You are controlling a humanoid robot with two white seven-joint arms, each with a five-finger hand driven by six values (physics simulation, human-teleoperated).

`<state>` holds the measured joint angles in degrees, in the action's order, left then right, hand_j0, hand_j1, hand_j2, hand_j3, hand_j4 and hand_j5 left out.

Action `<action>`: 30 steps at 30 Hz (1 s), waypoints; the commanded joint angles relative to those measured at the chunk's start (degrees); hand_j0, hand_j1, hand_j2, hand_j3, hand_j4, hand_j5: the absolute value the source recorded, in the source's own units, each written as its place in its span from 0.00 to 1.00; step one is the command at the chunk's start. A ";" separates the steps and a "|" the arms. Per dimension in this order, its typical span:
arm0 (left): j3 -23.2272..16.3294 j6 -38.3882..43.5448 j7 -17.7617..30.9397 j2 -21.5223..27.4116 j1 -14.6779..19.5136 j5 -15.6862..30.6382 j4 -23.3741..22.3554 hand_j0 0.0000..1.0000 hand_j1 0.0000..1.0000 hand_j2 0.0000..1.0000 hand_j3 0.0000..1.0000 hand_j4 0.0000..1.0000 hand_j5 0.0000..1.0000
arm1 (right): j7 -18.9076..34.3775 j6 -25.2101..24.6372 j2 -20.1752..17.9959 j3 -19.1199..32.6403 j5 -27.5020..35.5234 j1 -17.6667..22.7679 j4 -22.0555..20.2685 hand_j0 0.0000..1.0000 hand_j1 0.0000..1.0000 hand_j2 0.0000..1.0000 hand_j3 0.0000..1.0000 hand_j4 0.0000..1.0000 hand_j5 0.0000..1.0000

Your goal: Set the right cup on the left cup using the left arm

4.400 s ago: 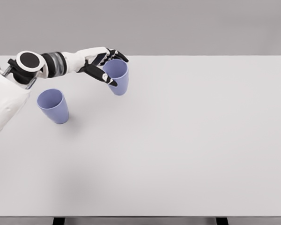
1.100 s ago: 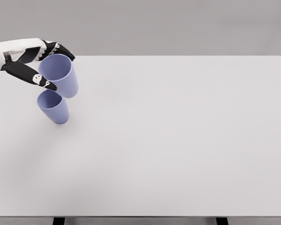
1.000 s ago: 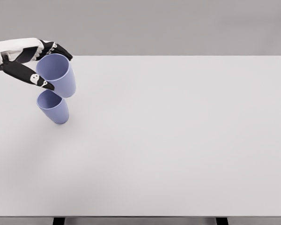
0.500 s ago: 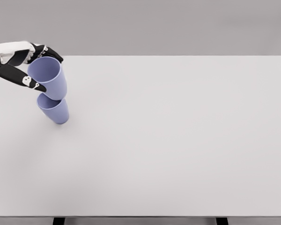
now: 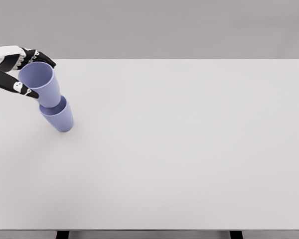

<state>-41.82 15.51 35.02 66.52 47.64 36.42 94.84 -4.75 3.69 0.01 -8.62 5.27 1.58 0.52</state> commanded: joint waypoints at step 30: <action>1.65 -0.13 -0.02 -0.60 -1.67 0.14 0.61 0.66 0.66 0.66 0.66 0.66 0.66 | 0.00 0.00 -0.01 0.00 0.01 0.00 0.00 1.00 1.00 1.00 1.00 1.00 1.00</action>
<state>-40.41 15.43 35.01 65.93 45.97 36.39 95.43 -4.75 3.69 0.01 -8.62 5.27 1.58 0.52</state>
